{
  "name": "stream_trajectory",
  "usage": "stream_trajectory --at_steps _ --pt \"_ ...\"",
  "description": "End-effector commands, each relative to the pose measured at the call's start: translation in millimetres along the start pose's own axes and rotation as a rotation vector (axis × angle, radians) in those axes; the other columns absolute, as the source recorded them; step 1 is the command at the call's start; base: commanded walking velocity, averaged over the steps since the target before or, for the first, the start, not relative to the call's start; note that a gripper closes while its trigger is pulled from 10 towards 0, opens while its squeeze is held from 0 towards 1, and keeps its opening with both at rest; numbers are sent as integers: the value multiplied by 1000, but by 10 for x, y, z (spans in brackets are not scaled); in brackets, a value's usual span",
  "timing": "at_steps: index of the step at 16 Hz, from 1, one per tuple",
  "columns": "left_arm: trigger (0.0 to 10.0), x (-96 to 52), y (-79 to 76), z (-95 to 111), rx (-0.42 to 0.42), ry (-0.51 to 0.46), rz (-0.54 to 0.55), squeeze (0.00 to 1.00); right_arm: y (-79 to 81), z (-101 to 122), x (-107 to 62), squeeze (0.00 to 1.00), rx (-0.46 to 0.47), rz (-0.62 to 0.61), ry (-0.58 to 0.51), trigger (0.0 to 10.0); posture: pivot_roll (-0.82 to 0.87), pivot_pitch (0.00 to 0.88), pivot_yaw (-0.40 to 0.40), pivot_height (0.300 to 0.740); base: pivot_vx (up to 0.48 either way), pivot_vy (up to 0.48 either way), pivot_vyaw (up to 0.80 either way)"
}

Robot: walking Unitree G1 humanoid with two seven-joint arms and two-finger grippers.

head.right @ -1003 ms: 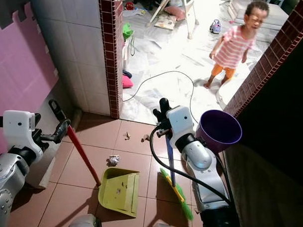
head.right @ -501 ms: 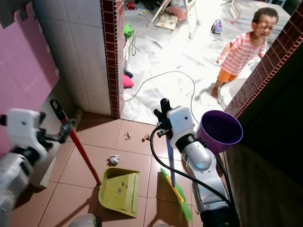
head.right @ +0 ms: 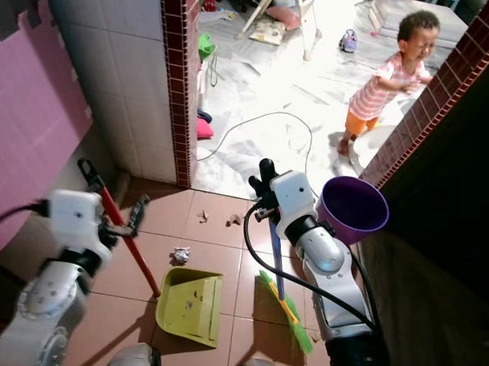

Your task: Sweep floor

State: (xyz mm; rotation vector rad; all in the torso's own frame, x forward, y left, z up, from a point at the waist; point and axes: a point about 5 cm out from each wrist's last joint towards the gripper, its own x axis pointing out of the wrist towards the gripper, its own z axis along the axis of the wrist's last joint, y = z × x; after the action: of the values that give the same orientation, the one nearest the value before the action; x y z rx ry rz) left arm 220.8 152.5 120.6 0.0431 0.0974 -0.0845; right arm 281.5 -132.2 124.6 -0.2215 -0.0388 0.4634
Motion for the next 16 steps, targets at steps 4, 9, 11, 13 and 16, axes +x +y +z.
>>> stream_trajectory --at_steps 4,9,11,13,16 --pt "10000 -8 54 -78 48 -33 107 0 -151 96 -52 0 -50 -31 -17 10000 -53 44 -112 740 0 0 0" --pt "10000 -206 200 -262 111 -19 312 0 -142 87 -45 0 -60 -5 -9 10000 -47 43 -130 740 0 0 0" --pt "10000 -249 233 -348 127 7 351 0 -151 84 -38 0 -64 2 -8 10000 -42 40 -137 740 0 0 0" --pt "10000 -247 260 -397 127 21 372 0 -149 76 -34 0 -65 4 -6 10000 -38 35 -133 740 0 0 0" --pt "10000 -225 232 -373 116 6 354 0 -120 45 -44 0 -37 -13 -1 10000 -25 30 -115 740 0 0 0"
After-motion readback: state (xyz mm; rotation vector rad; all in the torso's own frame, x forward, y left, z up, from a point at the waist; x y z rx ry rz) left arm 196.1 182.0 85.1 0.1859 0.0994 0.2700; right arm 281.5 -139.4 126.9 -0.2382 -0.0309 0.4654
